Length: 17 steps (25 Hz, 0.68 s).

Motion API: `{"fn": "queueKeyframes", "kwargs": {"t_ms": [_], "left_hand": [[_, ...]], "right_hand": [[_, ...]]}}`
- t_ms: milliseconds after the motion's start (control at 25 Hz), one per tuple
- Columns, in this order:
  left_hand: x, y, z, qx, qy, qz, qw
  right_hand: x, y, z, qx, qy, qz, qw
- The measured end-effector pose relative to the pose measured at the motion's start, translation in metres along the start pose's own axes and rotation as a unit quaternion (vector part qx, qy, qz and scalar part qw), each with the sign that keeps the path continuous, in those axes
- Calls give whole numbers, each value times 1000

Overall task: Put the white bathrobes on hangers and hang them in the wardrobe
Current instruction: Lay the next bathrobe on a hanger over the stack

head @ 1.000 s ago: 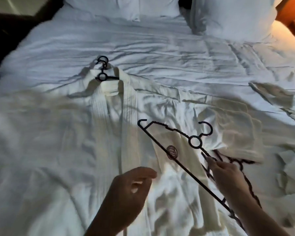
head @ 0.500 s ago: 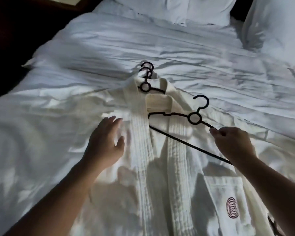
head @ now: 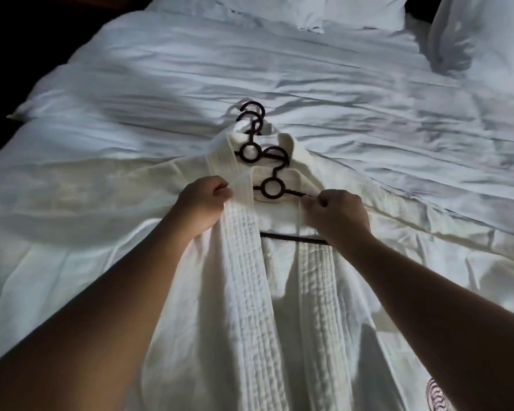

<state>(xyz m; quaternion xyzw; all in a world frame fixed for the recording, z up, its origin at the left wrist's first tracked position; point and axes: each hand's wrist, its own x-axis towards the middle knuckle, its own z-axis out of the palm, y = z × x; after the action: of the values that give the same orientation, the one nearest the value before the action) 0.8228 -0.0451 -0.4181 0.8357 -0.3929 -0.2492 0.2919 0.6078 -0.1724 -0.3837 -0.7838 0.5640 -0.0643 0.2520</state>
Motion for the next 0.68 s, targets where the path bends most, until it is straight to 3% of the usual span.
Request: {"fn": "queueKeyframes", "kwargs": {"t_ms": [120,160,200,280,360,440,480,520,560,600,640,680], "left_hand": [[-5,-4,5,-64,25,-26,997],[-7,-5,6,-81,31,-24,996],[-7,-6,5,-102,37,-20,994],[-5,-8,4,-147,49,-20,988],[-7,-10,2,-193,48,-32,979],[-9,-12,-1,-233,37,-34,971],[-10,-12,-2,-238,31,-32,970],[-12,-13,-2,-238,28,-36,970],[-13,-13,-1,-228,30,-43,972],[-13,-14,1,-211,37,-48,976],[-12,-14,4,-185,55,-44,980],[-12,-13,9,-158,83,-29,983]], "right_hand": [[-51,-7,-7,-89,180,-168,965],[-74,-5,-10,-89,189,-201,957],[-96,-3,-14,-100,144,-195,965],[-126,10,-11,-152,-22,-70,986],[-123,32,0,-161,-61,-3,985],[-104,43,-2,-39,-42,67,996],[-91,49,-7,103,-22,134,985],[-81,52,-16,291,-18,203,935],[-74,57,-26,445,-46,271,852],[-74,59,-38,536,-75,306,783],[-76,56,-52,562,-90,310,762],[-75,55,-63,548,-64,297,780]]}}
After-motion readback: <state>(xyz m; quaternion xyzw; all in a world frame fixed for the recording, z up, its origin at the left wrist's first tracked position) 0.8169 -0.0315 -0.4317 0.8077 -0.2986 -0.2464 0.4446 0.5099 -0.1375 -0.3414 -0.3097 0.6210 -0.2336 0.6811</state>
